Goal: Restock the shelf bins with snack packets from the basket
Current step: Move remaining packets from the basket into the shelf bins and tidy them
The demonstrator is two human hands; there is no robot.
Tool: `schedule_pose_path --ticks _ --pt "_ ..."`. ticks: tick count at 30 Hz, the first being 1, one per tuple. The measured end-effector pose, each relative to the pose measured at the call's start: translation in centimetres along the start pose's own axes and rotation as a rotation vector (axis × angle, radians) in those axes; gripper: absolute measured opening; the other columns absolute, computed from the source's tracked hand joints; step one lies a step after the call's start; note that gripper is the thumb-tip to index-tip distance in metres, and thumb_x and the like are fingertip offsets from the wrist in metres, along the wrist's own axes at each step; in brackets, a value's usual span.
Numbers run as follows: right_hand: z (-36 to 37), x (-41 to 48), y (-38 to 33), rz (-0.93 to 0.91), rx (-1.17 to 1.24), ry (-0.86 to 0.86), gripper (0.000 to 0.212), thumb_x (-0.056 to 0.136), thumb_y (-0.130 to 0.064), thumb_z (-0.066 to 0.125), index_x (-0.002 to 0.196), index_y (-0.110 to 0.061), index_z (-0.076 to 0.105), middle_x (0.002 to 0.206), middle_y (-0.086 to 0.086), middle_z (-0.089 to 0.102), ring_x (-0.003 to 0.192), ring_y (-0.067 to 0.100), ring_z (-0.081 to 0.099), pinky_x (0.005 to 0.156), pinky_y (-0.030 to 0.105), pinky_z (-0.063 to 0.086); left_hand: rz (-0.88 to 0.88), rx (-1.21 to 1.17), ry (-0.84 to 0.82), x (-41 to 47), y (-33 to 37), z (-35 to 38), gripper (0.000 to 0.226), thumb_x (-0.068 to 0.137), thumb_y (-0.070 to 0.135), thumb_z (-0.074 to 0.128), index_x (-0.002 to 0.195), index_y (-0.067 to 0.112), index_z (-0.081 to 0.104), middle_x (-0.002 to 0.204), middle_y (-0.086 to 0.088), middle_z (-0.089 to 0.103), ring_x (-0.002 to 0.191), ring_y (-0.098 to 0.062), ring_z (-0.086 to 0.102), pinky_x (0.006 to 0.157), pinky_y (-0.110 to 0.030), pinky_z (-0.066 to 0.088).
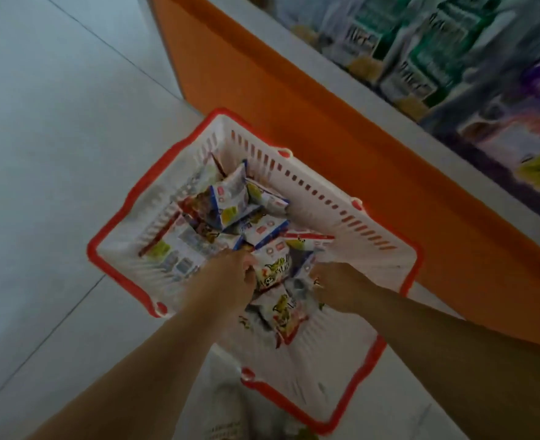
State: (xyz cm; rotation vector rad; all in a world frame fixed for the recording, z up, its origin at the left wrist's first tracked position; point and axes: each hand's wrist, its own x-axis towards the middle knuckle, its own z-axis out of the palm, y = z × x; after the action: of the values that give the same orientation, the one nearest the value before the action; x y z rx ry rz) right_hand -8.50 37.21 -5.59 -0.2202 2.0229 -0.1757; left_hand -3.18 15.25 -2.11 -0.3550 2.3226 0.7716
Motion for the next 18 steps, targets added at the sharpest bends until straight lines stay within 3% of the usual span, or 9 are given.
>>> schedule_pose_path --ticks 3,9,13,18 --pt "2.4 4.7 1.2 0.038 -0.047 0.025 0.062 0.094 -0.027 0.057 0.150 -0.022 0.031 0.151 0.010 0.038 0.130 0.030 0.046 0.100 0.038 0.045 0.006 0.019 0.026 3.8 -1.3 2.1 0.030 0.097 0.031 0.049 0.125 0.029 0.059 0.121 0.003 0.063 0.099 -0.018 0.064 0.084 -0.040 0.056" --pt "4.7 9.4 3.2 0.004 -0.239 0.062 0.077 0.088 -0.024 0.063 0.151 -0.034 0.022 0.142 0.018 0.035 0.118 0.037 0.049 0.090 0.042 0.049 0.056 0.001 0.038 7.8 -1.9 4.5 0.030 0.097 0.030 0.049 0.126 0.029 0.059 0.128 0.004 0.059 0.108 -0.015 0.061 0.089 -0.036 0.055" --pt "5.3 10.6 3.5 -0.042 -0.316 0.097 0.071 0.090 -0.018 0.060 0.149 -0.036 0.025 0.139 0.017 0.036 0.110 0.035 0.052 0.084 0.041 0.051 0.062 -0.007 0.037 8.4 -1.9 4.9 0.029 0.097 0.030 0.049 0.125 0.031 0.058 0.126 0.005 0.059 0.107 -0.014 0.061 0.088 -0.037 0.055" --pt "4.3 9.2 2.7 -0.030 -0.421 0.170 0.041 0.094 -0.012 0.048 0.135 -0.018 0.043 0.118 0.016 0.050 0.102 0.034 0.057 0.072 0.035 0.040 0.071 0.007 0.023 7.5 -1.2 4.6 0.028 0.097 0.030 0.048 0.124 0.030 0.057 0.124 0.007 0.060 0.107 -0.013 0.061 0.089 -0.038 0.055"
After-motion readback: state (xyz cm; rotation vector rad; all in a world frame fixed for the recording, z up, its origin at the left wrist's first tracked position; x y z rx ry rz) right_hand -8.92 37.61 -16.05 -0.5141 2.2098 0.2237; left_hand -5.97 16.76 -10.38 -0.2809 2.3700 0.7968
